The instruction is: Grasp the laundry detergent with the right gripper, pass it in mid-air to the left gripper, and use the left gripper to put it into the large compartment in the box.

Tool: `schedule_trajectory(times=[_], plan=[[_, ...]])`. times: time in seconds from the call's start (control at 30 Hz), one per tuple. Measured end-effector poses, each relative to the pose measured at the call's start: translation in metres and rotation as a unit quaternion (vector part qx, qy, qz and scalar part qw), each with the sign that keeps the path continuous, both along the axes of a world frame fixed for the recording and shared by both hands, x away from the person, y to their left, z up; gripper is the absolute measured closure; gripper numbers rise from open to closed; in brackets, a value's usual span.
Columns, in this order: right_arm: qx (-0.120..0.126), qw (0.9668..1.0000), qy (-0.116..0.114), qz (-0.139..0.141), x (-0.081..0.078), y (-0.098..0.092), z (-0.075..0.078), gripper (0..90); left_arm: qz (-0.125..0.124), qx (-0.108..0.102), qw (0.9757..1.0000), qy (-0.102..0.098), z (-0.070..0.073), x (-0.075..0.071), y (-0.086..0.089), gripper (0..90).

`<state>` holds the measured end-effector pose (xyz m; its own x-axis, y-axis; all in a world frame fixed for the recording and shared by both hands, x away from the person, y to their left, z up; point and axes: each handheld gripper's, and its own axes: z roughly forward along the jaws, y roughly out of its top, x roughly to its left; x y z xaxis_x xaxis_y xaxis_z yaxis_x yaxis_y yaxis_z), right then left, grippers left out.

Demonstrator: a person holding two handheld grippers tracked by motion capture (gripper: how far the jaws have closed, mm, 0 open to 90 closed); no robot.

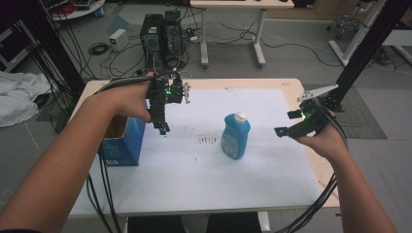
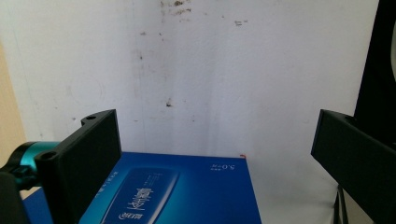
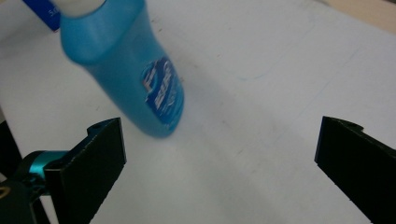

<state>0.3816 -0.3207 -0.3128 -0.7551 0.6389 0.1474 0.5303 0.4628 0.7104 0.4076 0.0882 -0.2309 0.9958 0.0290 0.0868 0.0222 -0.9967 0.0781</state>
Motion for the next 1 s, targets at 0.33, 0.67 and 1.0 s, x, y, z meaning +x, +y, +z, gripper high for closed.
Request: schedule_trajectory(times=[0.33,0.67,1.0], plan=[[0.004,0.9998,-0.007,0.02,-0.035,0.019,-0.038,1.0,-0.006,-0.002,1.0,-0.004,0.002,-0.004,-0.002,1.6],[0.011,0.9989,-0.029,0.034,-0.039,0.069,-0.067,0.8,-0.009,-0.003,0.9999,-0.009,0.005,-0.009,0.0,1.6],[0.01,0.9991,-0.028,0.028,-0.025,0.091,-0.083,0.7,-0.012,-0.004,0.9999,-0.011,0.005,-0.01,0.0,1.6]])
